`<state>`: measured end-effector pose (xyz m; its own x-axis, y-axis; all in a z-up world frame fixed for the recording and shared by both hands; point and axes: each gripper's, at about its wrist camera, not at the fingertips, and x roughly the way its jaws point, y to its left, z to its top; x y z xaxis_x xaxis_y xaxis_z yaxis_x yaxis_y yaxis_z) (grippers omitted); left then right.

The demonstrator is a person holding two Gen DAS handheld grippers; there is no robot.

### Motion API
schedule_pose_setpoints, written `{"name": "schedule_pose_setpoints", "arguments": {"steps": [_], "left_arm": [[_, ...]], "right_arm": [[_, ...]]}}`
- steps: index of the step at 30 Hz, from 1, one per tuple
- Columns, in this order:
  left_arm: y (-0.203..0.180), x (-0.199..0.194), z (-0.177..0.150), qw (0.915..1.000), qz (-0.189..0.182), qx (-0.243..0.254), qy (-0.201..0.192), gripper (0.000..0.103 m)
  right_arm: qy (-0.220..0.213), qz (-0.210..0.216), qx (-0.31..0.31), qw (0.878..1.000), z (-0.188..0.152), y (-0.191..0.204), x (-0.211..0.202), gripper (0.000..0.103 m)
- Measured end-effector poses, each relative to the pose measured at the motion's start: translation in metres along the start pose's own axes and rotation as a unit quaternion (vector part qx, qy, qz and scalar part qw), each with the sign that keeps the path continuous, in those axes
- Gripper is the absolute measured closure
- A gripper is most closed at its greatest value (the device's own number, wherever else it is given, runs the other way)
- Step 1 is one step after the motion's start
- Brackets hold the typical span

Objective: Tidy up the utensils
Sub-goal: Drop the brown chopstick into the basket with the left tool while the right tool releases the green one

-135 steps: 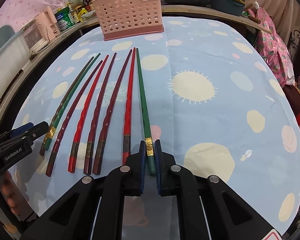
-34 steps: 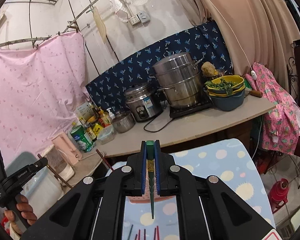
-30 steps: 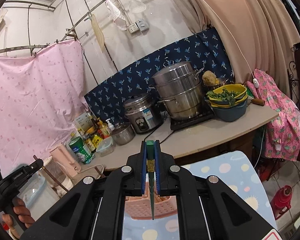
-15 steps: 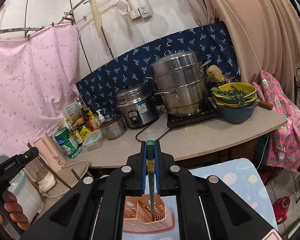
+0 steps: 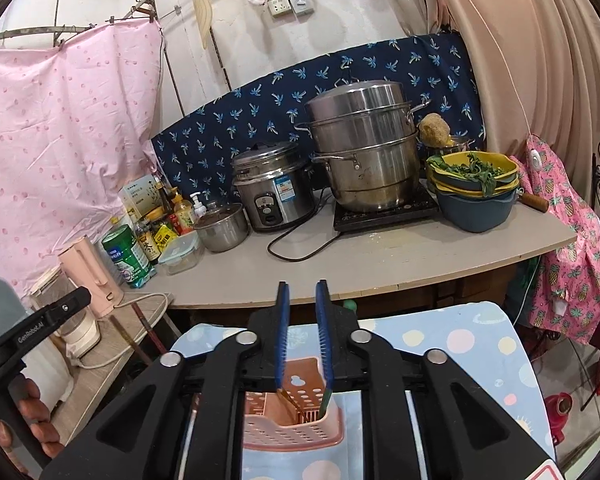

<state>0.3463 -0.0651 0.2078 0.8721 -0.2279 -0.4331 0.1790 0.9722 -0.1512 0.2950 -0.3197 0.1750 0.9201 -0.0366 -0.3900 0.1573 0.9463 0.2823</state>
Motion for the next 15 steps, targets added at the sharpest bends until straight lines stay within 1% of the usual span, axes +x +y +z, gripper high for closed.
{"name": "schedule_pose_setpoints", "arguments": {"steps": [1, 2, 5, 6, 7, 12, 15], "left_arm": [[0.000, -0.003, -0.001, 1.0000, 0.002, 0.002, -0.002, 0.050], [0.000, -0.006, -0.002, 1.0000, 0.003, 0.004, -0.004, 0.048], [-0.001, -0.016, -0.004, 0.9999, 0.002, 0.009, -0.006, 0.045], [-0.001, -0.020, -0.006, 0.9999, 0.002, 0.009, -0.005, 0.043], [-0.001, -0.024, -0.008, 0.9999, 0.000, 0.010, -0.004, 0.042], [0.000, -0.045, -0.024, 0.9996, -0.003, 0.025, 0.010, 0.042], [0.000, -0.059, -0.039, 0.9992, -0.001, 0.035, 0.021, 0.042]], "right_arm": [[-0.002, 0.001, -0.001, 1.000, 0.000, 0.001, -0.003, 0.077], [-0.005, 0.001, -0.003, 1.000, 0.000, 0.001, -0.007, 0.076], [-0.008, 0.004, -0.009, 1.000, 0.001, 0.005, -0.017, 0.074], [-0.008, 0.006, -0.010, 1.000, 0.001, 0.006, -0.022, 0.072], [-0.009, 0.008, -0.010, 1.000, 0.000, 0.007, -0.027, 0.068], [-0.009, 0.007, -0.028, 1.000, -0.011, 0.015, -0.056, 0.065], [-0.003, 0.007, -0.037, 0.999, -0.025, 0.019, -0.076, 0.063]]}}
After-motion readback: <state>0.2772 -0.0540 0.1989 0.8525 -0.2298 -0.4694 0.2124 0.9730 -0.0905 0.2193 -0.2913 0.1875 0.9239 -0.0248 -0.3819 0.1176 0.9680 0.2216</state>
